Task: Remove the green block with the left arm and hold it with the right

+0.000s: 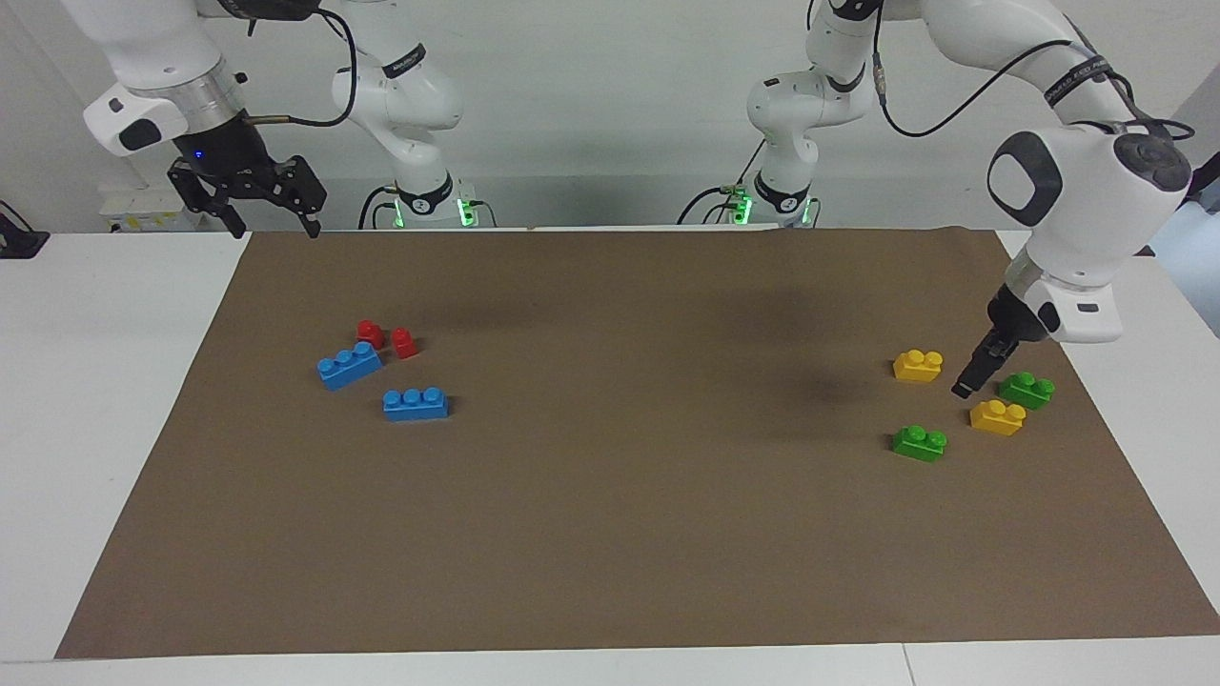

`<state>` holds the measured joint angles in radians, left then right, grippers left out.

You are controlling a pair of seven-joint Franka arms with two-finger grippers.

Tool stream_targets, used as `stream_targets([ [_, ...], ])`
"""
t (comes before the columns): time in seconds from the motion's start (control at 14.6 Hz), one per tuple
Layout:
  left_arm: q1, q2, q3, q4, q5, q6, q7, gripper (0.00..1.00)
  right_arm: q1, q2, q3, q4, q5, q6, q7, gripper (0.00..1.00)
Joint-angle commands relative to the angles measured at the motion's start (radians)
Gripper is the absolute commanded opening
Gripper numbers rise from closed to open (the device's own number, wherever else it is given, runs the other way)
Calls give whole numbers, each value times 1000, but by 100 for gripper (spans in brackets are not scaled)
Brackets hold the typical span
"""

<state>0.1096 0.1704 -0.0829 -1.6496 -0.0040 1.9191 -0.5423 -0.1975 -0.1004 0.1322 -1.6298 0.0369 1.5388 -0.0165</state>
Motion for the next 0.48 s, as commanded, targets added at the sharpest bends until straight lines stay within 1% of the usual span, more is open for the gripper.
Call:
stream_targets([
  [0.0,-10,-81,-12,-4,16,-84,155,100,-17,-9,11,-5,-22,12,-28,100],
  [0.14,-10,-144,-26,-6,15,-161,311,100,-17,-9,11,-7,-22,11,-17,100],
  [0.27,-10,-186,-41,-4,15,-235,386,100,-17,-9,9,-7,-20,7,15,100],
  [0.41,-10,-230,-51,-12,13,-278,451,100,-17,-9,9,-7,-22,9,13,100],
])
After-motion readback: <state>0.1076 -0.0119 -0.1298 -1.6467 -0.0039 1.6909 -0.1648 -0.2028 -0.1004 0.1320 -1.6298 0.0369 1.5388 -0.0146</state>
